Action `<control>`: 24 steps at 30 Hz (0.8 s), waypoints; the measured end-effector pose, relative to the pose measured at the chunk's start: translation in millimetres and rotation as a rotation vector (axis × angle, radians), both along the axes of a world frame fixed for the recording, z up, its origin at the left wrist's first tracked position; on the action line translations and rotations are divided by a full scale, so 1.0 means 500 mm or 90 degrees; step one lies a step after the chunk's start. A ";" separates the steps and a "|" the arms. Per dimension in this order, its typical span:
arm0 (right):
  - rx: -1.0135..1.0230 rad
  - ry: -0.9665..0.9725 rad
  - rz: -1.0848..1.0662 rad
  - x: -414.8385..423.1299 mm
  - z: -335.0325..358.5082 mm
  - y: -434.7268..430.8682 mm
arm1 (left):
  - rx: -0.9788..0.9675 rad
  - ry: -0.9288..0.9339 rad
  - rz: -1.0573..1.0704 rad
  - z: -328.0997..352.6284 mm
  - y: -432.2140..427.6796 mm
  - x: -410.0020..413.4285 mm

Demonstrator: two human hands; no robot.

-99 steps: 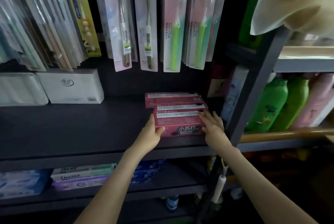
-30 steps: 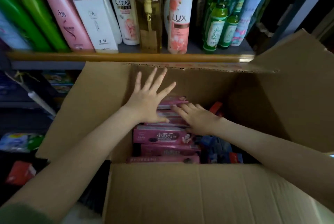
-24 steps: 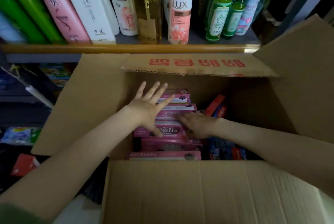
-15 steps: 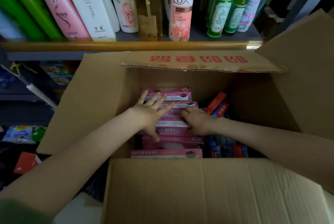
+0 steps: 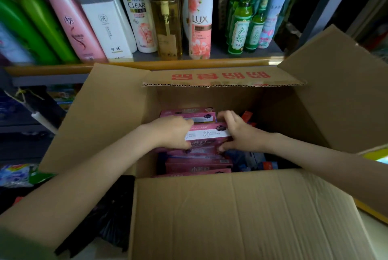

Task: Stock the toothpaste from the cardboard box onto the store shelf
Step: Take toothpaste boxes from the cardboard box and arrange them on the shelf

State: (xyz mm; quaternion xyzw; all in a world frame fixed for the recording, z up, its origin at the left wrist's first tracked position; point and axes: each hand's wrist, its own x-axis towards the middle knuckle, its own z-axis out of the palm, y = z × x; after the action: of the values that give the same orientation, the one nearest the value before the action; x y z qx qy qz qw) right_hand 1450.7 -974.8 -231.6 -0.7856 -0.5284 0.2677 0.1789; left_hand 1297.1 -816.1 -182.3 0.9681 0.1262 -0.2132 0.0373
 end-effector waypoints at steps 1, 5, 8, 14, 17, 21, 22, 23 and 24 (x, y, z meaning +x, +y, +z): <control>0.004 -0.018 -0.033 -0.002 0.003 -0.005 | 0.006 -0.011 0.006 0.013 -0.002 -0.007; -0.034 -0.014 -0.116 -0.006 0.011 -0.017 | -0.038 -0.085 0.048 0.051 0.008 -0.040; -0.033 -0.079 -0.071 -0.004 0.017 -0.020 | 0.004 -0.155 0.033 0.060 0.009 -0.057; 0.077 -0.234 -0.069 0.006 0.063 -0.024 | 0.202 -0.360 -0.154 0.030 0.016 -0.075; 0.096 -0.251 -0.077 0.017 0.088 -0.022 | 0.236 -0.350 -0.129 0.025 0.024 -0.071; 0.179 -0.222 -0.091 0.027 0.110 -0.019 | 0.234 -0.351 -0.093 0.035 0.043 -0.055; 0.194 -0.212 -0.093 0.026 0.111 -0.017 | 0.234 -0.364 -0.088 0.037 0.049 -0.050; 0.196 -0.198 -0.092 0.024 0.112 -0.016 | 0.238 -0.368 -0.083 0.038 0.056 -0.046; 0.186 -0.181 -0.087 0.021 0.111 -0.015 | 0.243 -0.376 -0.079 0.038 0.064 -0.042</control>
State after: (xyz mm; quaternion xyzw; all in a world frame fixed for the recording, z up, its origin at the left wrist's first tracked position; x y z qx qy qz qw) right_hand 1461.2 -982.4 -176.4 -0.8152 -0.5270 0.0618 0.2320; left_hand 1275.8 -784.0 -163.2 0.9833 0.0884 0.1013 -0.1223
